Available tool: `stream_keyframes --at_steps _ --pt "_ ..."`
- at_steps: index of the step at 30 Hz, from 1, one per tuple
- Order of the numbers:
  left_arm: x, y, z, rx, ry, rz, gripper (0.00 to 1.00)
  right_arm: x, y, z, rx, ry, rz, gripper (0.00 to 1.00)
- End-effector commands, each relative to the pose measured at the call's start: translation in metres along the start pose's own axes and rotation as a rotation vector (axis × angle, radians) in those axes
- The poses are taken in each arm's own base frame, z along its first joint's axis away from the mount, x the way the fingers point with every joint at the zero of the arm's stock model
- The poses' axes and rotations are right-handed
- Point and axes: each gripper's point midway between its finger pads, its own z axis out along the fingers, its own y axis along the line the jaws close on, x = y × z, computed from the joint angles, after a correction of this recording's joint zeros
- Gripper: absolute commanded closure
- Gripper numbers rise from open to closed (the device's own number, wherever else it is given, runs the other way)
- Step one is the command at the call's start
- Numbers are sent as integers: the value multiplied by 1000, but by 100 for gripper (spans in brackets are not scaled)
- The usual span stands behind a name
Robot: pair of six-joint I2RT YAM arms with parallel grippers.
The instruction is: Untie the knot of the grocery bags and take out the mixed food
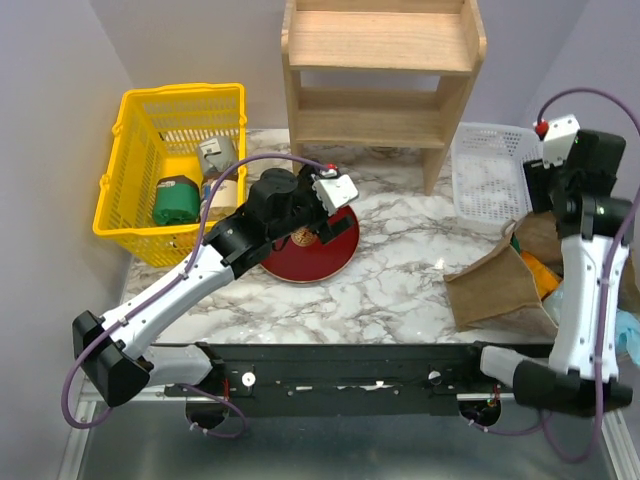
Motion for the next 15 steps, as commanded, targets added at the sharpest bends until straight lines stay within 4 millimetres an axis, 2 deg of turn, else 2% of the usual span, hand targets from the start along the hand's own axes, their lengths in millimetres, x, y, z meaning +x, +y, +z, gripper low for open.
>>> stream_keyframes --at_steps 1,2,3,5,11,15 --pt "-24 10 5 -16 -54 -44 1 38 -15 -31 138 40 -27 26" --pt "-25 10 7 -16 -59 -51 1 54 -10 -30 134 86 -39 26" --pt "-25 11 12 -17 -59 -60 1 59 -10 -37 146 81 -32 26" --pt "-29 11 16 -16 -67 -87 1 69 -2 -39 129 99 -12 25" --pt "-34 12 27 -8 -60 -126 1 86 6 -42 126 131 13 24" --pt "-29 8 35 14 -31 -150 1 99 13 -45 103 162 0 22"
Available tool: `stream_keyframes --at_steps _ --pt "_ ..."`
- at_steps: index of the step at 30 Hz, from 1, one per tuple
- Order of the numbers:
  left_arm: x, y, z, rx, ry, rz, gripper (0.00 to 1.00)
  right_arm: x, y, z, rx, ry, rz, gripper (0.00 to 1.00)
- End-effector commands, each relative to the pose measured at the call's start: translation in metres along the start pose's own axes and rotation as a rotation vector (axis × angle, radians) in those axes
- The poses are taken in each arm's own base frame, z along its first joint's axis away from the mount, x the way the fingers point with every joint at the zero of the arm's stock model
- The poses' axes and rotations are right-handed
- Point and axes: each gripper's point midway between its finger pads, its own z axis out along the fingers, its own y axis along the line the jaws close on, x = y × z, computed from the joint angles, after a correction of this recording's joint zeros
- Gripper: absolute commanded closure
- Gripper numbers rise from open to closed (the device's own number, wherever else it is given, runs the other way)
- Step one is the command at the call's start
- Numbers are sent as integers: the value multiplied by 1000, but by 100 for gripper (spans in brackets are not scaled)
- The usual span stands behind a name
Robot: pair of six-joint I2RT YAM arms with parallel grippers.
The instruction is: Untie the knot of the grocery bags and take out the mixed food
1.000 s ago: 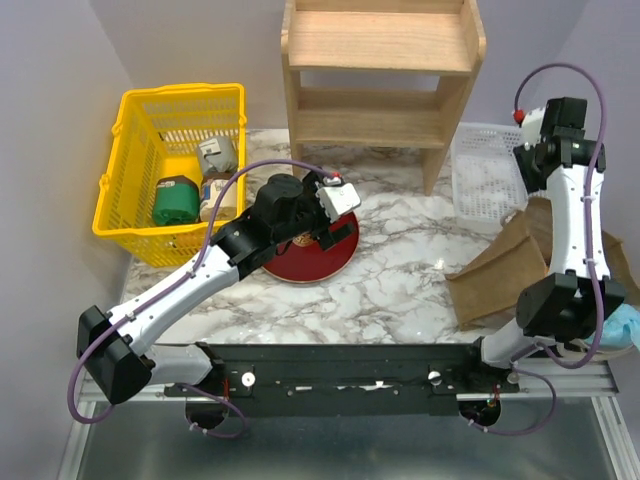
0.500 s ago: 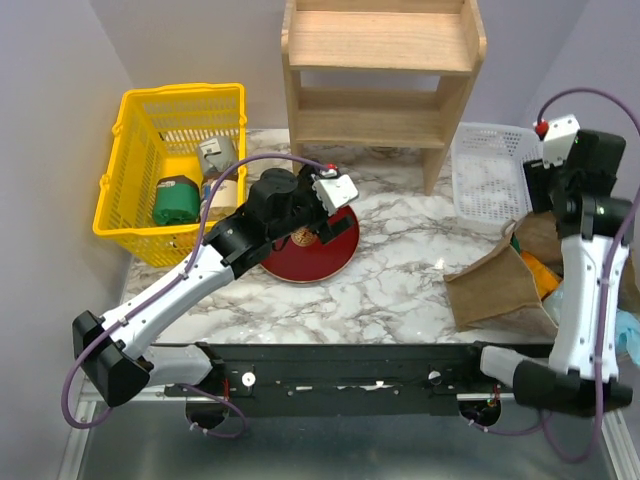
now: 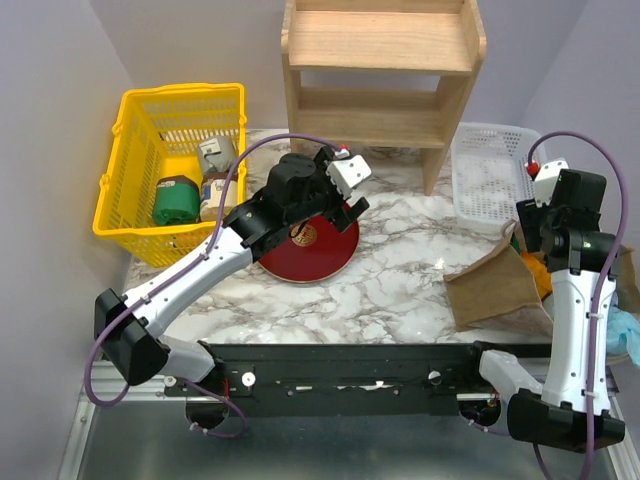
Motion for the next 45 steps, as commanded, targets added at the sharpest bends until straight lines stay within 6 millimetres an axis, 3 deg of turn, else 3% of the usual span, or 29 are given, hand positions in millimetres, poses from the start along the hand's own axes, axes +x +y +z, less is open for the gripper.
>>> stream_keyframes --at_steps 1,18,26,33,35,36,39,40,42,45 --pt "-9 -1 4 22 -6 -49 1 20 1 -11 9 45 6 22" --pt "3 -1 5 14 33 -46 1 30 10 -9 -40 118 -17 17" --pt "7 0 4 7 30 -24 1 85 -6 -24 29 265 -280 11" --pt "7 -6 9 39 30 -49 1 114 5 -10 -63 358 -228 5" --pt "1 -5 8 42 26 -47 1 100 5 -13 -94 315 -157 5" --pt "-2 -4 8 40 22 -40 1 56 -6 -31 -98 139 -87 5" --pt "-5 3 7 9 16 -25 1 -1 -24 -57 -106 -61 24 4" --pt "-4 3 7 9 16 -24 1 -16 -39 -71 -57 -118 36 4" --pt "-3 0 10 24 22 -33 1 -11 -54 -69 7 -62 8 4" --pt "-7 -1 12 36 14 -45 1 38 -54 -57 47 170 -89 4"
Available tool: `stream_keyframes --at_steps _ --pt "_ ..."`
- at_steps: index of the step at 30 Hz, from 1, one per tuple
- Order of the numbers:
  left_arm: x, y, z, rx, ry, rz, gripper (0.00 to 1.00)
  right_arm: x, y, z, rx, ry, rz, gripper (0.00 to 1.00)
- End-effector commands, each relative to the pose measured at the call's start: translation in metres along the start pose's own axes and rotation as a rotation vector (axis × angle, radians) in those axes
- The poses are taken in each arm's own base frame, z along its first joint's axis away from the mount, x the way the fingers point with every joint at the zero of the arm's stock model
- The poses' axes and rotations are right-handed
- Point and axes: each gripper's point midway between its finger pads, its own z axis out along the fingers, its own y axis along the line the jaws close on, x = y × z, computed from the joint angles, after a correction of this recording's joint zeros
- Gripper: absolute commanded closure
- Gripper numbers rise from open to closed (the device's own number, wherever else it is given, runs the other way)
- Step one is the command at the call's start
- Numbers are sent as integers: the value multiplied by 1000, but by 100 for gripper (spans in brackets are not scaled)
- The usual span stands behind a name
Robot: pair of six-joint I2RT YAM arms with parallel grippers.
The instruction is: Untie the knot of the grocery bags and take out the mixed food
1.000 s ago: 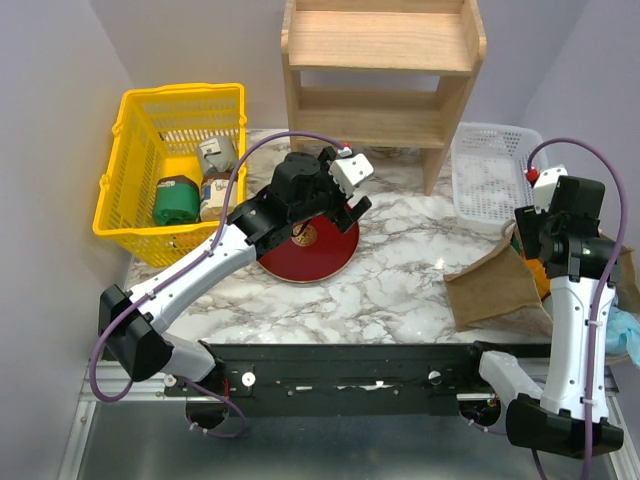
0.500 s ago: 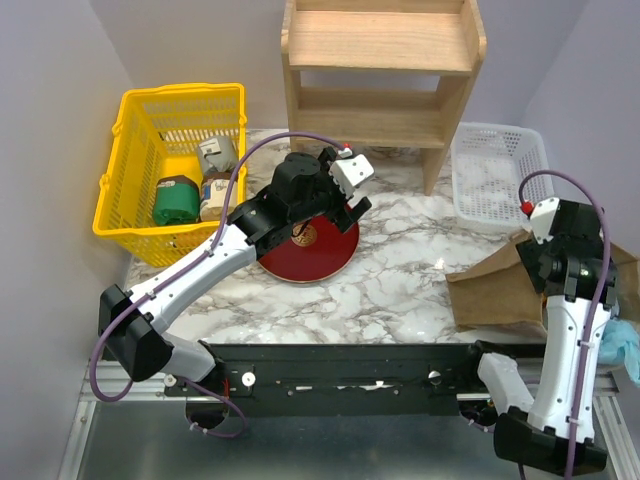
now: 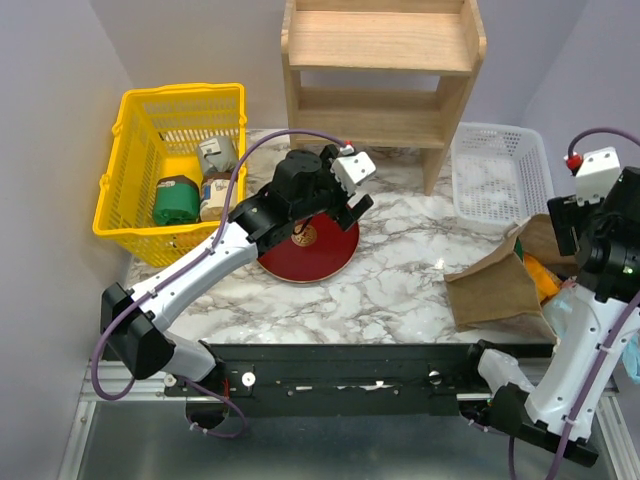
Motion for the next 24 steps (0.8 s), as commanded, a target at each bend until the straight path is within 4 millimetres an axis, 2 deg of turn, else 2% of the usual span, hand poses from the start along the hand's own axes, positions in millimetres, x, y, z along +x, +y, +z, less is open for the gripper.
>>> stream_keyframes --at_steps 1,2,4,5,7,10,19,24 --pt "-13 2 3 10 -21 -20 1 68 15 7 -17 291 -126 4" --pt "-14 2 4 11 -25 -23 1 93 31 12 -67 382 -177 4" --pt "-18 3 5 11 -32 -30 1 119 43 4 -92 450 -210 4" --pt "-18 3 5 11 -31 -30 1 138 57 2 -141 513 -235 2" --pt "-18 2 4 13 -31 -25 1 155 63 -6 -137 551 -248 1" --pt "-13 0 3 21 -23 -18 1 180 73 -3 -142 613 -296 0" --pt "-14 -3 8 45 -18 -29 1 219 107 20 -233 750 -312 0" --pt "-17 3 7 19 -20 -19 1 211 101 43 -162 708 -283 2"
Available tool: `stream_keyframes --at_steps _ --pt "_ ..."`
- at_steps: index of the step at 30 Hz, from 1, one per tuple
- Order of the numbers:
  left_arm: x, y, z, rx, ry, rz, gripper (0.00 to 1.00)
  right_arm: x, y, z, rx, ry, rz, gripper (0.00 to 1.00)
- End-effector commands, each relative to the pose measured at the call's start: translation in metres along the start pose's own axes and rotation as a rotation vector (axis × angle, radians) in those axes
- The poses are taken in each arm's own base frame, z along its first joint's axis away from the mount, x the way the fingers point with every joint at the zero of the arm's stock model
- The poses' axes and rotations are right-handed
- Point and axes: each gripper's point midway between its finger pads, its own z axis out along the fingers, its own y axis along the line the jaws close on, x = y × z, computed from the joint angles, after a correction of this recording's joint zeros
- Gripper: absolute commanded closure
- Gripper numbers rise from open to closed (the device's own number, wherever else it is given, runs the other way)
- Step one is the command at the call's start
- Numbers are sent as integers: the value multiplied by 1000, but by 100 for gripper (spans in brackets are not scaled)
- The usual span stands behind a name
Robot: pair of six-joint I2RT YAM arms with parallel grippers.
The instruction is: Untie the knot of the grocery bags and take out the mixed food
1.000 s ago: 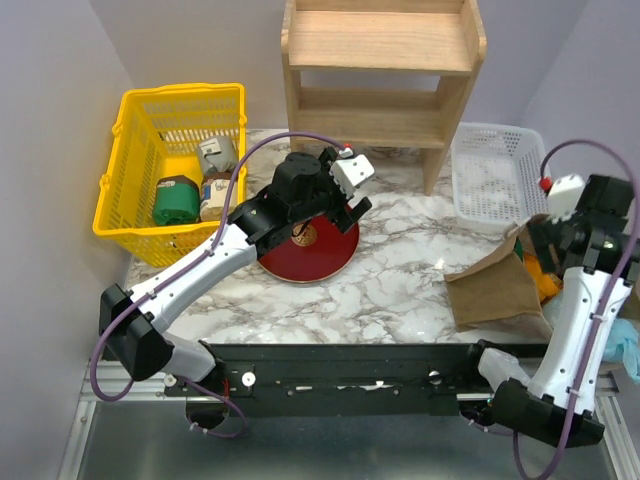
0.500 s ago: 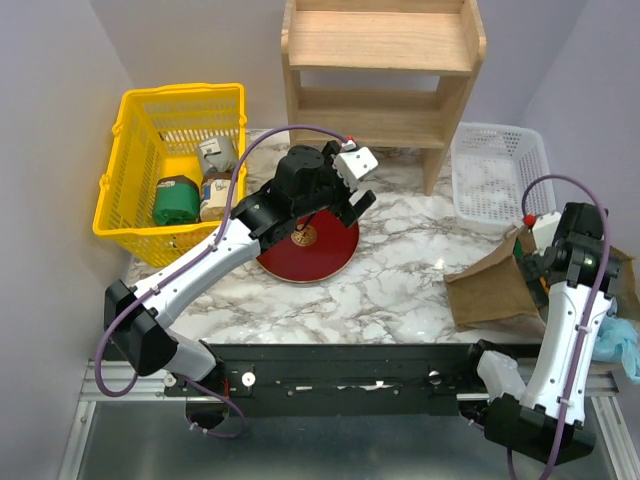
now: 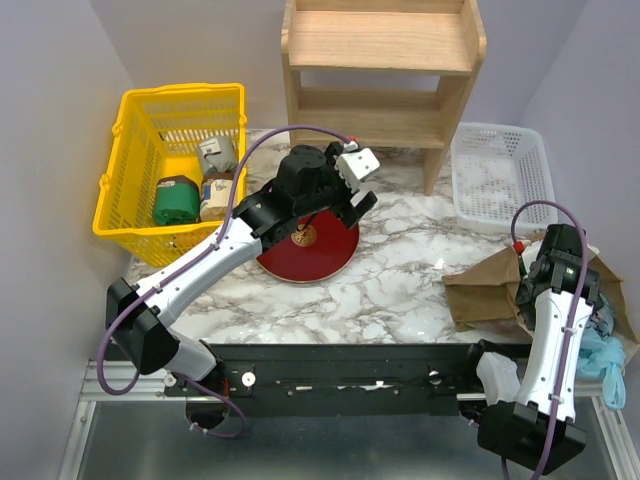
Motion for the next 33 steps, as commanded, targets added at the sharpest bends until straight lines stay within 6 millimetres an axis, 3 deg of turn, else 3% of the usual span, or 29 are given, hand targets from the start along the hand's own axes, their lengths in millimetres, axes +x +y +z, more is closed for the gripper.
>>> stream_keyframes --at_steps 1,2,4,5,8,9,13,20,33 --pt "-8 5 -3 -10 -8 -2 1 4 5 16 -9 66 -24 7" --pt "-8 5 -3 -13 -5 -4 1 -1 2 16 -1 51 -13 26" --pt "-8 6 -3 -17 -4 -1 1 -12 -8 11 13 13 9 47" --pt "-7 6 -3 -18 -1 -1 1 -18 -15 8 26 -9 23 69" --pt "-7 7 -2 -20 1 0 1 -35 -34 -5 60 -85 54 96" --pt "-7 7 -2 -21 3 0 1 -40 -41 -10 80 -110 65 99" --pt "-8 9 2 -23 4 3 1 -57 -78 -39 190 -224 117 100" --pt "-11 12 8 -28 3 11 1 -69 -122 -85 284 -320 181 100" --pt "-15 15 11 -36 1 21 1 -80 -176 -150 399 -454 299 100"
